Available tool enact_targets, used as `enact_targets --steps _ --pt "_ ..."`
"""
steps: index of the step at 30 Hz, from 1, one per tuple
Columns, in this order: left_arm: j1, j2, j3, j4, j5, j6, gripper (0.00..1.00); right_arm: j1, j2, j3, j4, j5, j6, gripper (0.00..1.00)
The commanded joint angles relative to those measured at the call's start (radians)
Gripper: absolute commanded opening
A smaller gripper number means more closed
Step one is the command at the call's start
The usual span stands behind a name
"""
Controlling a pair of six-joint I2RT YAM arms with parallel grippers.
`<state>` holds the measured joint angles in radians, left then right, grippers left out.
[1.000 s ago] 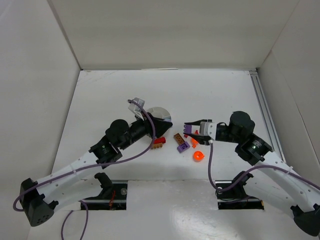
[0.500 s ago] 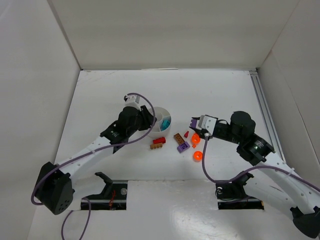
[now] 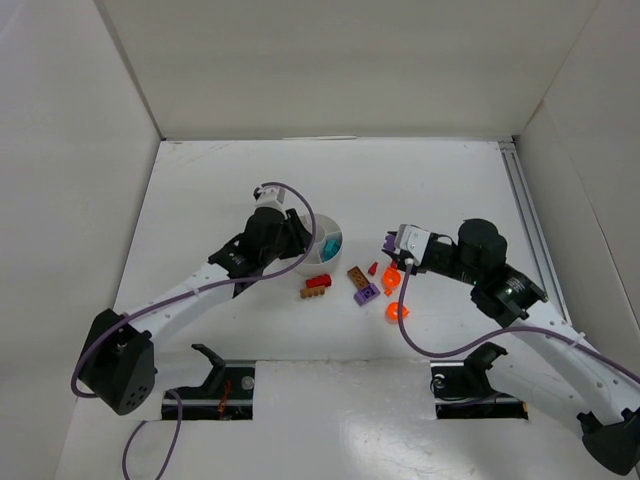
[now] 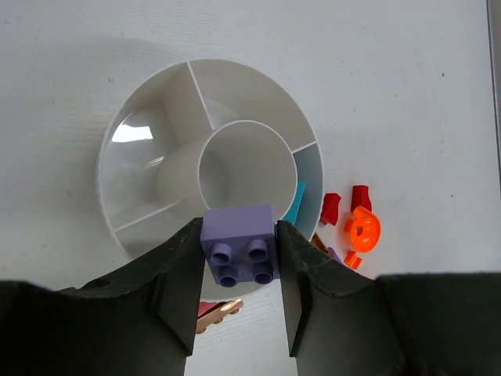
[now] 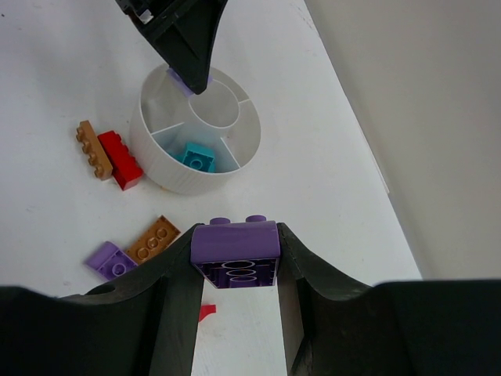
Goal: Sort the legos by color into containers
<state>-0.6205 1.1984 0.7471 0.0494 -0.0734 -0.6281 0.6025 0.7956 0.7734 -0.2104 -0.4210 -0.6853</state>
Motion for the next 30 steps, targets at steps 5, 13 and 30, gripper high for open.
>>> enact_targets --steps 5,13,30 --pt "0.004 -0.019 0.058 -0.025 -0.017 0.016 0.36 -0.006 0.008 0.04 0.006 -0.001 0.01 0.17" --pt "0.004 -0.054 0.038 -0.016 0.024 0.027 0.7 -0.006 0.053 0.058 0.006 -0.01 0.01 0.21" --pt "0.022 -0.42 -0.015 -0.333 -0.256 -0.208 1.0 0.233 0.52 0.232 0.269 -0.029 0.018 0.22"
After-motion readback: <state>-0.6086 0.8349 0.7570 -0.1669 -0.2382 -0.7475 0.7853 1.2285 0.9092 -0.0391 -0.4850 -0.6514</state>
